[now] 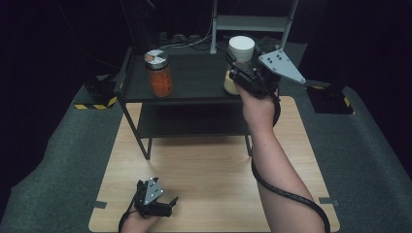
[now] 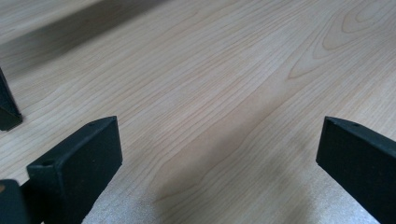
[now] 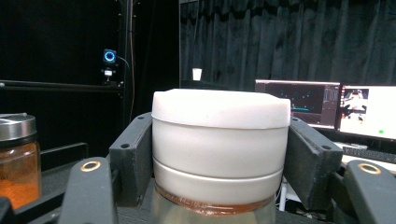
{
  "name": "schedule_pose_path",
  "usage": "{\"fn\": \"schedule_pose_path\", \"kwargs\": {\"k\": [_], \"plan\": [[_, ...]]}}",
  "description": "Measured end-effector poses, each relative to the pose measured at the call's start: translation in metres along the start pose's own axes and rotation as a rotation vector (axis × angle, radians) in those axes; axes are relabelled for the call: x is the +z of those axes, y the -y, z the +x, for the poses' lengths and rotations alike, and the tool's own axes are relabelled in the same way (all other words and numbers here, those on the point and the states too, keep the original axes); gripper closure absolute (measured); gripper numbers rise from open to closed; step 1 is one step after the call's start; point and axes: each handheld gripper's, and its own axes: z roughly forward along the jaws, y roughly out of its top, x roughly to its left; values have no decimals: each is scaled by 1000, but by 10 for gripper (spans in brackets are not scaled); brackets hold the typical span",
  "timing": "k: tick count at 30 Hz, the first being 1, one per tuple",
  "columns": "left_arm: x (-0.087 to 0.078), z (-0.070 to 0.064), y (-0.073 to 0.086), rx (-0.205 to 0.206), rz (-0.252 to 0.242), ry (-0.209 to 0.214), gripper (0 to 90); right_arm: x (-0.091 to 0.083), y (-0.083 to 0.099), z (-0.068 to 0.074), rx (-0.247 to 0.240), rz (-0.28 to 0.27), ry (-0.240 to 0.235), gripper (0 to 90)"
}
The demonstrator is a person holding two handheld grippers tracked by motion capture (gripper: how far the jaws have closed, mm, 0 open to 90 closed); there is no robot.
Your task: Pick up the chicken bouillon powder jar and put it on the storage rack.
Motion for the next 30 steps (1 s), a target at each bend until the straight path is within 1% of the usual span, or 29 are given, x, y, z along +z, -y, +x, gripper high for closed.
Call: {"fn": "schedule_pose_path", "kwargs": {"k": [7,19,26,30], "plan": [[0,-1,0,1,-1,-3,6,-3,2,0,-4,-6,-2,335],[0,-1,0,1,-1,-1,5,-2,-4,0,-2,17,-3,328],[0,-1,0,2,0,-1,5,-3,-7,1,1,30,-1,266],[0,-1,0,2,2,-2,5,-4,-7,3,1,32,8,172]]}}
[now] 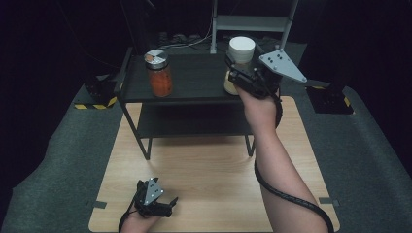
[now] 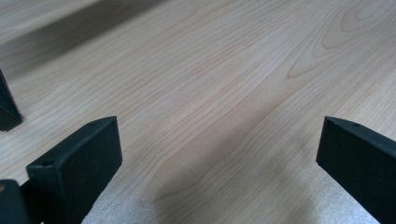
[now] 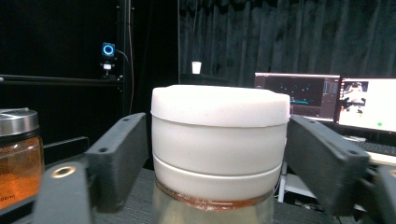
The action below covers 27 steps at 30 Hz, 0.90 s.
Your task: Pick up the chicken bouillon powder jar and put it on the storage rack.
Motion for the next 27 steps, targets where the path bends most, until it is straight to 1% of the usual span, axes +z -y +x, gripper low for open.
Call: {"fn": "schedule_pose_path", "kwargs": {"k": [4,6,7,9,13,15,19,27], "plan": [[0,0,0,1,1,-1,5,-4,1,4,-9,-2,22,40],[0,-1,-1,2,3,-1,5,-7,0,3,-12,1,14,0],[0,-1,-1,1,4,-1,5,-9,0,3,-17,3,6,0],[0,-1,0,1,3,-3,4,-12,0,4,-25,4,7,0],[1,-1,-1,2,5,-4,4,-20,1,6,-25,6,1,0],[1,-2,-1,4,5,-6,4,-25,1,7,-38,7,1,0],[1,-2,-1,6,7,-8,4,-36,3,9,-49,3,-9,0],[1,-2,-2,6,10,-8,4,-57,11,13,-60,-10,-40,0]]}}
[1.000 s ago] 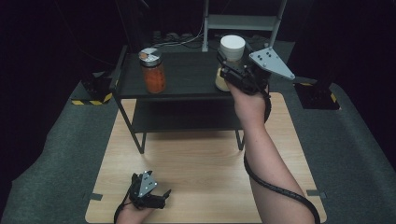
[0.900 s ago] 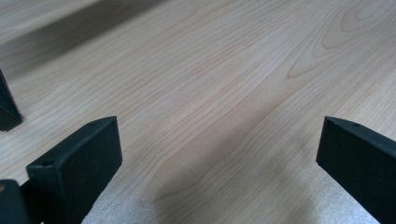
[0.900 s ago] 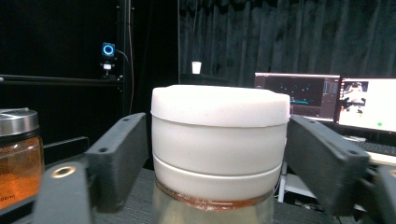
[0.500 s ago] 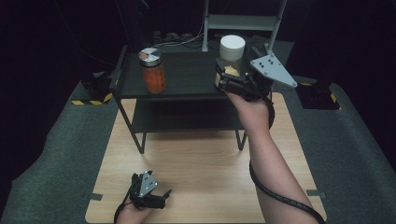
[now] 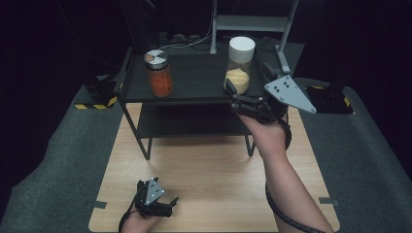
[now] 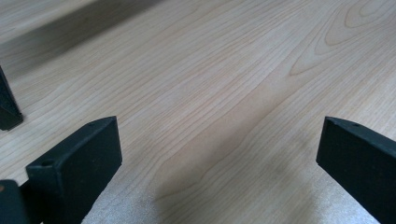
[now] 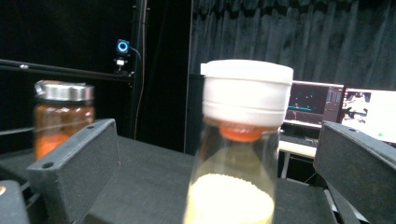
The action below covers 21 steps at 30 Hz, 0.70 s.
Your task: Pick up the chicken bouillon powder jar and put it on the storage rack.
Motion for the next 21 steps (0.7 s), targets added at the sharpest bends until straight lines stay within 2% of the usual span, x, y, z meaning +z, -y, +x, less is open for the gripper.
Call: {"fn": "schedule_pose_path", "kwargs": {"k": [7,11,21], "plan": [[0,-2,0,9,2,-4,4,-20,8,5,-20,-15,-29,0],[0,-1,1,-2,-3,-3,4,-31,13,9,-28,-20,-38,0],[0,-2,0,5,-1,-8,4,-52,33,15,-38,20,-54,0]]}}
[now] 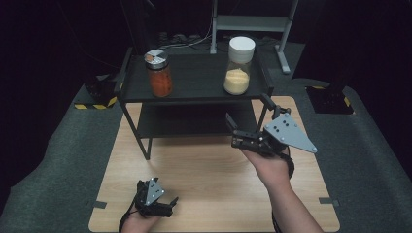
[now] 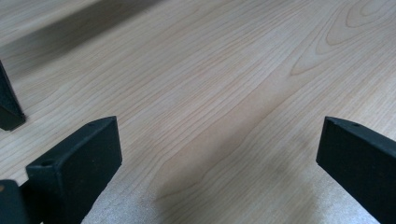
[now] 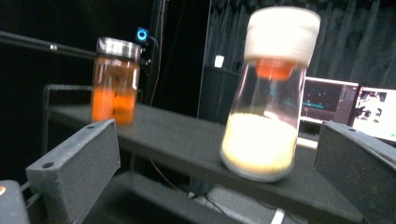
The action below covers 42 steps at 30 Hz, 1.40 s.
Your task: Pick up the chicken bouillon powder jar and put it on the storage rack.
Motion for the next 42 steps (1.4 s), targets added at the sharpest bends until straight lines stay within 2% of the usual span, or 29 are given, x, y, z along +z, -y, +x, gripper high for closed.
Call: {"fn": "schedule_pose_path", "kwargs": {"k": [13,28,36,42], "plan": [[0,0,0,0,-1,2,4,-20,40,9,-8,94,-25,0],[1,0,-1,2,6,1,5,-45,92,18,-50,260,-50,0],[0,0,-1,2,5,1,5,-53,117,20,-26,333,-47,0],[1,0,-2,-3,10,-1,5,-57,135,19,-32,393,-49,0]]}}
